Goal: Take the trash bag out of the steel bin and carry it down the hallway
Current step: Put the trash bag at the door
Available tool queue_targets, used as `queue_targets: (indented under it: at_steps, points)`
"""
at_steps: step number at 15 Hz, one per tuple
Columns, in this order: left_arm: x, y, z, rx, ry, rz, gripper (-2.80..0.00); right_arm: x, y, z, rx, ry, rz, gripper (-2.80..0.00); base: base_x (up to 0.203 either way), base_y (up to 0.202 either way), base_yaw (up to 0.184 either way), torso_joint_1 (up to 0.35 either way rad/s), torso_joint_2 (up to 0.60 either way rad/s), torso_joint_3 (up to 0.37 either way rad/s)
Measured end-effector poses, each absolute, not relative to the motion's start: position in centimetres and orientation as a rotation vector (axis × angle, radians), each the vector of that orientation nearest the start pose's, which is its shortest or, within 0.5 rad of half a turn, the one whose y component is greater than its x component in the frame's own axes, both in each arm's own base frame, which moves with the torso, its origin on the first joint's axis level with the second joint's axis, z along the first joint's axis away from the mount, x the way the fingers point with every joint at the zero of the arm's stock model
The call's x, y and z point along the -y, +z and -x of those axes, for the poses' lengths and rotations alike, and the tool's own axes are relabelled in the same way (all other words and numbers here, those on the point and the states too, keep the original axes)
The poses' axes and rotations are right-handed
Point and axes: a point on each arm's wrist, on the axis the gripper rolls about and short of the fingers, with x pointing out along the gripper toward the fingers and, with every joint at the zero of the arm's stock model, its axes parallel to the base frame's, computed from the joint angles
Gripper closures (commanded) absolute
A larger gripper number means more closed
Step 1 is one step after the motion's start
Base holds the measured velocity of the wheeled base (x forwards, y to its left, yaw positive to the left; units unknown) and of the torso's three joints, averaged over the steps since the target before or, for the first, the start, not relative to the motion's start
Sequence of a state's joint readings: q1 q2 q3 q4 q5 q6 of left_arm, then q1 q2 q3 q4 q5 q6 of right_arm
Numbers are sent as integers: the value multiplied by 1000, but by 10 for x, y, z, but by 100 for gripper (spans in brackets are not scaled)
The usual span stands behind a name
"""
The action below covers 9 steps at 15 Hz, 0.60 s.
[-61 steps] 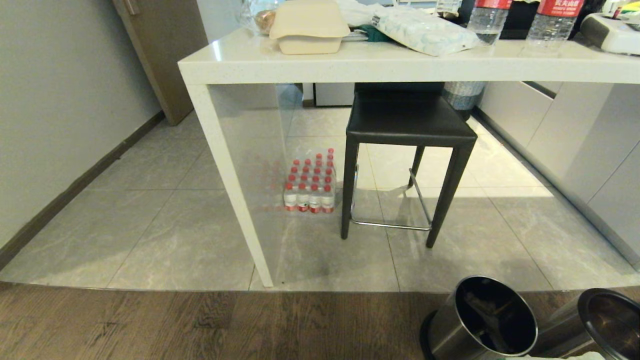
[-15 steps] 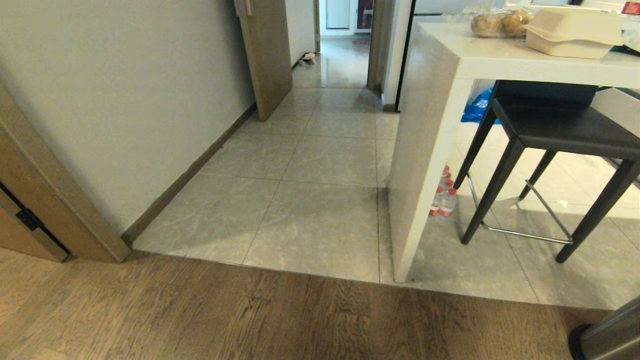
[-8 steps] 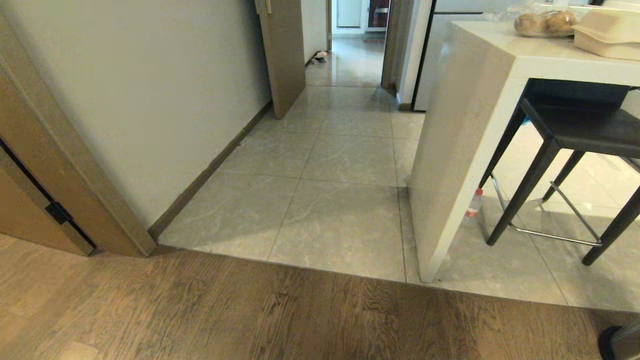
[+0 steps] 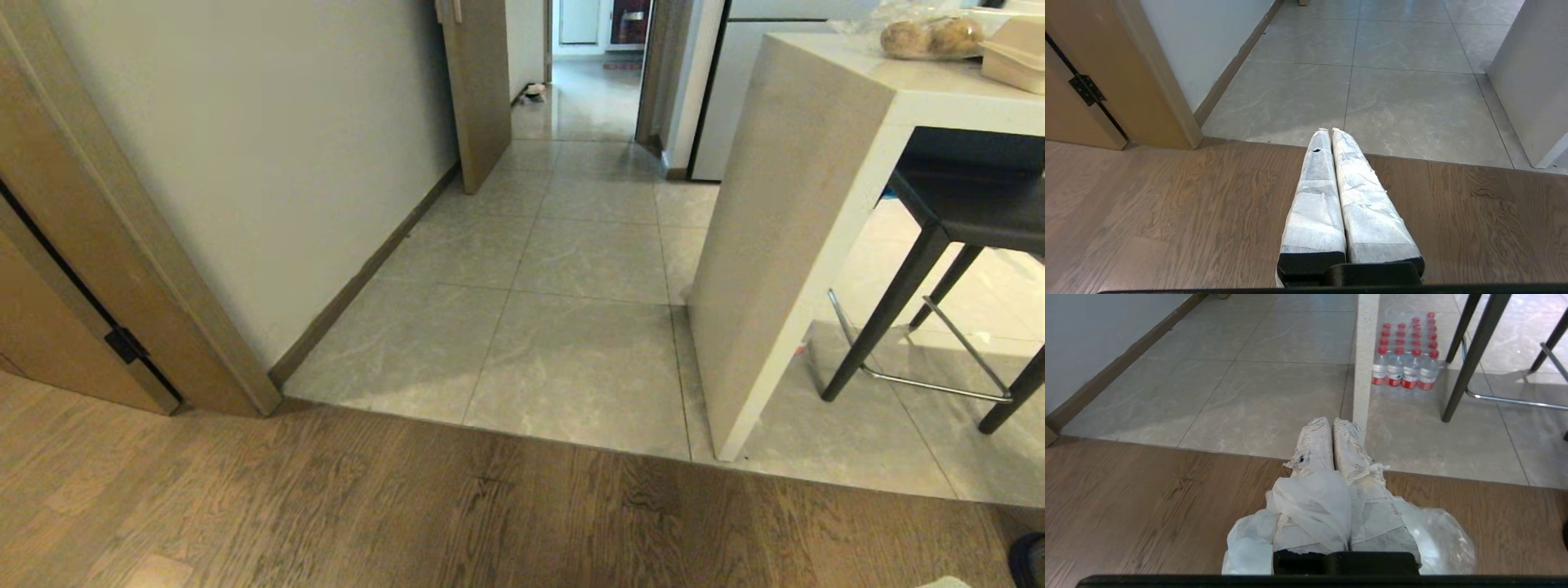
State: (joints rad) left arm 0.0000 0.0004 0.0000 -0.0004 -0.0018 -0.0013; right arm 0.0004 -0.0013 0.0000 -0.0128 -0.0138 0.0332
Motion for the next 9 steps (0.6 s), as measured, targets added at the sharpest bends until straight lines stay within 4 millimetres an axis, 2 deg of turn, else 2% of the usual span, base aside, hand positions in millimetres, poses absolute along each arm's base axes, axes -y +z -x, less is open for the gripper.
queue_targets:
  at_steps: [7, 9]
  points:
    - [0, 75, 23, 0, -1, 2, 0, 0, 77, 23, 14, -13, -33, 0, 0, 0, 0, 0, 0, 0]
    - [0, 75, 23, -1, -2, 2, 0, 0, 77, 23, 16, -14, -33, 0, 0, -2, 72, 6, 2, 3]
